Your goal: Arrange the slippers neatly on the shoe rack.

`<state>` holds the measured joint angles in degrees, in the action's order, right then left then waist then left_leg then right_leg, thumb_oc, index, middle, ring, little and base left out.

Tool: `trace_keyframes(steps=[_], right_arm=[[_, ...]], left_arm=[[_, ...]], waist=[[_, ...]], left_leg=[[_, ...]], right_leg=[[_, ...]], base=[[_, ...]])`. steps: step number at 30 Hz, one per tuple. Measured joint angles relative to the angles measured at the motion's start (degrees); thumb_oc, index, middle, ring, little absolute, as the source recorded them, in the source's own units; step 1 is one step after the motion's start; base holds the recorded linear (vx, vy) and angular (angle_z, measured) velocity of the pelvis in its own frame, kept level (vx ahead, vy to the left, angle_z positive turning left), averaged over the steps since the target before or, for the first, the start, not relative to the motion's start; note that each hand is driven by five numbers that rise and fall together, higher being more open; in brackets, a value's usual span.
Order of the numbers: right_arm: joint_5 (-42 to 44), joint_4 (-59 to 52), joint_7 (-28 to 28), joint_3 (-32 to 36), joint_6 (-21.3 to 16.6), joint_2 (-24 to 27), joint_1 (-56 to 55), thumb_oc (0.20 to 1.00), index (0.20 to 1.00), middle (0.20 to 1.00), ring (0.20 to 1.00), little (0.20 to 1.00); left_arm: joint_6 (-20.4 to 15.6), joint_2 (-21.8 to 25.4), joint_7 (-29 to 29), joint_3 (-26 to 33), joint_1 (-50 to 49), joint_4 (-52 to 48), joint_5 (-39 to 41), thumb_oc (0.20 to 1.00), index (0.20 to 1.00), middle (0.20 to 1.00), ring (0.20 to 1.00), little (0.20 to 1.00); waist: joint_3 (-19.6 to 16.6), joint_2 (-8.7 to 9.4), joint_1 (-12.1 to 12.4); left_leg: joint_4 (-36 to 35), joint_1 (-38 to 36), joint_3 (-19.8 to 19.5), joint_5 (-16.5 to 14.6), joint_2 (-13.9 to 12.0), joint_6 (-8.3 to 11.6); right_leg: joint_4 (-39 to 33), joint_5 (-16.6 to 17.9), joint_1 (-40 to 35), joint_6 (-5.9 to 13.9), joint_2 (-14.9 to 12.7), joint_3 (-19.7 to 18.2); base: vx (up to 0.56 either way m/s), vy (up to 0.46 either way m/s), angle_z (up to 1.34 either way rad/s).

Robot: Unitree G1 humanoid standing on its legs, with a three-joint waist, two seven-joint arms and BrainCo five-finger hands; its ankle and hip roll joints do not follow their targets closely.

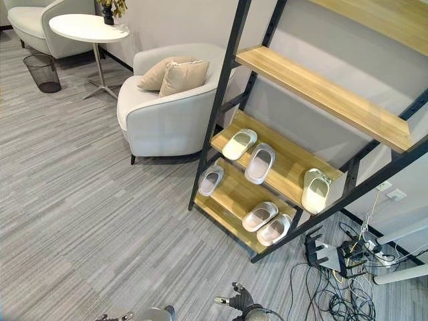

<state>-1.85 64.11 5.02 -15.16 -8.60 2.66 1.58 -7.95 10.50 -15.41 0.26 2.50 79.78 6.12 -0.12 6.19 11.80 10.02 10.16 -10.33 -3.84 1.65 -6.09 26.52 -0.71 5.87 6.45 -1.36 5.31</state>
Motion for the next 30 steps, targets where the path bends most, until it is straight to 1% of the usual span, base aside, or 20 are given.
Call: trace_keyframes(steps=[2, 4, 6, 7, 8, 9, 10, 11, 12, 13, 14, 16, 19, 21, 22, 24, 26, 27, 29, 30], right_arm=[[-0.2, -3.2, 0.4, -0.3, -0.4, 0.4, -0.8, 1.0, 1.0, 1.0, 1.0, 1.0], [-0.6, -7.3, 0.8, -1.1, -1.2, 0.6, -1.0, 1.0, 1.0, 1.0, 1.0, 1.0], [-0.7, -9.8, 1.1, -1.1, -2.0, 1.3, -2.0, 1.0, 1.0, 1.0, 1.0, 1.0], [-1.1, -10.0, 0.8, -2.6, -4.3, 2.8, -2.8, 1.0, 1.0, 1.0, 1.0, 1.0], [-1.8, -10.3, 0.8, -2.9, -5.3, 4.1, -3.1, 1.0, 1.0, 1.0, 1.0, 1.0], [-1.9, -9.1, 1.1, -3.9, -6.0, 4.4, -2.3, 1.0, 1.0, 1.0, 1.0, 1.0], [-2.2, -9.9, 2.2, -4.8, -6.0, 5.6, -0.9, 1.0, 1.0, 1.0, 1.0, 1.0], [-3.1, -12.5, 3.2, -5.1, -6.6, 5.8, -1.0, 1.0, 1.0, 1.0, 1.0, 1.0], [-3.2, -21.9, 2.5, -4.7, -4.8, 6.8, -3.0, 1.0, 1.0, 1.0, 1.0, 1.0], [-3.3, -32.5, 1.8, -5.3, -4.6, 8.6, -6.4, 1.0, 1.0, 1.0, 1.0, 1.0], [-3.7, -45.9, 0.2, -5.9, -4.0, 11.2, -9.4, 1.0, 1.0, 1.0, 1.0, 1.0], [-6.4, -53.6, -0.7, -5.4, -0.7, 11.9, -8.4, 1.0, 1.0, 1.0, 1.0, 1.0], [-7.5, -47.4, -0.9, -4.1, 2.8, 11.2, -3.8, 1.0, 1.0, 1.0, 1.0, 1.0], [-7.5, -42.5, -0.9, -3.9, 3.0, 11.5, -1.5, 1.0, 1.0, 1.0, 1.0, 1.0], [-7.9, -41.6, -0.7, -3.7, 2.4, 12.0, -0.4, 1.0, 1.0, 1.0, 1.0, 1.0], [-8.8, -41.8, 0.1, -3.6, 0.5, 12.5, 1.0, 1.0, 1.0, 1.0, 1.0, 1.0], [-10.0, -41.8, 1.3, -4.5, -0.2, 14.2, 2.5, 1.0, 1.0, 1.0, 1.0, 1.0], [-10.9, -41.8, 2.8, -4.2, -0.4, 15.6, 3.6, 1.0, 1.0, 1.0, 1.0, 1.0], [-11.6, -40.6, 4.7, -3.2, -0.7, 16.7, 6.3, 1.0, 1.0, 1.0, 1.0, 1.0], [-11.9, -40.3, 5.2, -3.0, -0.7, 18.1, 8.3, 1.0, 1.0, 1.0, 1.0, 1.0]], left_arm=[[-0.2, -0.2, -0.1, -0.2, 0.4, 0.0, 0.0, 1.0, 1.0, 1.0, 1.0, 1.0], [-0.2, 0.1, -0.4, -0.2, 1.1, 0.0, 0.0, 1.0, 1.0, 1.0, 1.0, 1.0], [-0.3, -0.2, -0.9, -0.2, 1.2, 0.2, 0.0, 1.0, 1.0, 1.0, 1.0, 1.0], [-0.3, -0.5, -0.8, -0.3, 1.3, 0.2, 0.1, 1.0, 1.0, 1.0, 1.0, 1.0], [-0.2, -0.8, -0.8, -0.4, 1.3, 0.2, 0.1, 1.0, 1.0, 1.0, 1.0, 1.0], [-0.4, -0.9, -0.9, -0.5, 0.5, 0.3, 0.1, 1.0, 1.0, 1.0, 1.0, 1.0], [-1.1, -1.1, -0.9, -0.7, -0.7, 0.4, 0.1, 1.0, 1.0, 1.0, 1.0, 1.0], [-1.6, -1.1, -0.9, -0.8, -1.6, 0.3, 0.1, 1.0, 1.0, 1.0, 1.0, 1.0], [-1.6, -1.1, -0.7, -0.7, -2.1, 0.0, 0.1, 1.0, 1.0, 1.0, 1.0, 1.0], [-1.8, -1.5, -0.7, 0.0, -2.8, -0.4, 0.2, 1.0, 1.0, 1.0, 1.0, 1.0], [-1.8, -1.2, -0.8, 0.4, -4.2, -0.5, 0.2, 1.0, 1.0, 1.0, 1.0, 1.0], [-1.8, -0.7, -0.7, 0.3, -6.0, -0.3, 0.2, 1.0, 1.0, 1.0, 1.0, 1.0], [-1.8, -0.3, -0.5, -0.3, -5.6, -1.1, 0.0, 1.0, 1.0, 1.0, 1.0, 1.0], [-1.9, -0.3, -0.1, -0.5, -5.4, -2.2, -0.1, 1.0, 1.0, 1.0, 1.0, 1.0], [-1.8, -0.4, 0.0, -0.5, -5.0, -2.3, -0.3, 1.0, 1.0, 1.0, 1.0, 1.0], [-1.7, -0.8, 0.0, -0.5, -4.8, -2.5, -0.8, 1.0, 1.0, 1.0, 1.0, 1.0], [-1.3, -1.1, 0.0, -0.6, -3.6, -2.5, -1.2, 1.0, 1.0, 1.0, 1.0, 1.0], [-1.3, -0.9, 0.0, -0.4, -3.1, -3.1, -1.2, 1.0, 1.0, 1.0, 1.0, 1.0], [-1.1, -0.9, 0.1, 0.1, -3.7, -6.3, -1.2, 1.0, 1.0, 1.0, 1.0, 1.0], [-1.0, -0.9, 0.2, 0.4, -3.7, -7.9, -1.2, 1.0, 1.0, 1.0, 1.0, 1.0]], waist=[[-0.4, -0.59, -0.5], [0.1, -1.97, -2.3], [0.8, -3.15, -3.5], [1.1, -3.24, -4.5], [1.6, -2.91, -4.6], [2.0, -3.1, -3.6], [2.1, -2.7, -3.4], [2.4, -2.49, -3.8], [1.9, -1.27, -3.9], [2.2, -1.52, -3.5], [2.7, -0.87, -3.5], [2.7, -1.02, -5.2], [1.9, 0.7, -5.1], [1.9, 1.01, -5.1], [1.7, 1.23, -4.9], [2.0, 0.53, -5.1], [2.1, -0.15, -5.3], [2.2, -0.5, -5.4], [2.7, -0.56, -5.9], [3.4, -1.2, -5.5]], left_leg=[[-1.5, -0.5, -0.7, 0.8, 0.8, -0.07], [-2.0, -0.8, -3.0, 1.7, 1.2, -0.61], [-2.1, -1.7, -4.5, 1.9, 2.4, -0.52], [-2.1, -2.2, -5.9, 2.0, 3.5, -0.59], [-2.4, -3.3, -6.3, 2.0, 4.4, -0.56], [-3.0, -4.4, -6.3, 1.9, 4.8, -0.43], [-3.1, -5.0, -6.4, 1.2, 5.3, 0.55], [-3.6, -5.2, -6.5, 1.1, 5.7, 0.66], [-4.2, -5.8, -6.6, 1.4, 5.9, 0.45], [-4.3, -6.0, -7.0, 1.8, 6.1, -0.27], [-4.8, -7.3, -6.9, 1.8, 6.1, -0.19], [-4.9, -8.1, -7.6, 1.2, 5.8, 0.78], [-4.9, -8.0, -9.0, 0.2, 5.4, 2.25], [-4.5, -7.8, -9.6, -0.6, 5.0, 3.43], [-3.6, -7.2, -9.8, -1.4, 4.7, 4.64], [-1.9, -5.7, -10.2, -2.7, 4.0, 6.34], [2.0, -3.6, -10.2, -5.2, 3.3, 8.83], [5.8, -1.4, -8.8, -6.9, 2.6, 10.43], [9.8, 1.9, -5.1, -7.8, 0.2, 10.0], [10.6, 3.2, -5.3, -7.8, 0.0, 9.91]], right_leg=[[-1.3, -2.0, 1.8, -0.2, -0.8, 0.4], [-9.5, -3.0, 2.4, -0.51, -0.7, 0.4], [-16.3, -2.2, 3.2, -0.59, -0.8, 0.0], [-18.2, -1.6, 3.4, -0.29, -0.7, -3.4], [-17.9, -1.4, 4.2, -0.12, -1.1, -4.6], [-17.7, -1.3, 4.8, 0.05, -1.0, -4.7], [-17.8, -0.5, 5.5, -0.71, -0.8, -4.7], [-18.2, -0.2, 5.6, -1.03, -0.7, -4.8], [-18.7, 0.3, 5.2, -1.76, -0.6, -4.7], [-19.7, 0.9, 4.8, -2.75, -0.6, -4.8], [-22.0, 1.9, 2.7, -3.99, -0.7, -5.1], [-24.8, 3.6, 0.0, -4.35, -0.8, -5.3], [-26.8, 4.9, -1.8, -4.69, -0.7, -5.3], [-27.8, 4.5, -2.4, -4.74, -0.4, -5.3], [-27.8, 3.6, -2.4, -5.07, 0.0, -5.3], [-28.1, 2.8, -2.5, -6.25, 1.0, -5.2], [-28.4, 2.9, -2.5, -7.52, 1.7, -4.1], [-28.5, 2.8, -2.4, -8.42, 2.4, -2.6], [-28.0, 1.7, -2.2, -9.88, 2.9, -1.3], [-28.1, 1.6, -2.2, -9.42, 2.9, -1.4]], base=[[0.23, 0.015, 0.29], [0.22, -0.027, 0.48], [0.17, -0.015, 0.71], [0.11, -0.079, 0.78], [0.11, -0.135, 0.56], [0.14, -0.176, 0.21], [0.17, -0.166, 0.03], [0.2, -0.182, 0.16], [0.18, -0.177, 0.26], [0.21, -0.255, 0.11], [0.13, -0.181, -0.01], [0.11, -0.169, 0.06], [0.11, -0.179, 0.18], [0.1, -0.145, 0.22], [0.1, -0.165, 0.11], [0.01, -0.095, 0.1], [-0.02, -0.035, 0.25], [0.01, 0.027, 0.47], [0.06, 0.082, 0.54], [0.14, 0.118, 0.25]])
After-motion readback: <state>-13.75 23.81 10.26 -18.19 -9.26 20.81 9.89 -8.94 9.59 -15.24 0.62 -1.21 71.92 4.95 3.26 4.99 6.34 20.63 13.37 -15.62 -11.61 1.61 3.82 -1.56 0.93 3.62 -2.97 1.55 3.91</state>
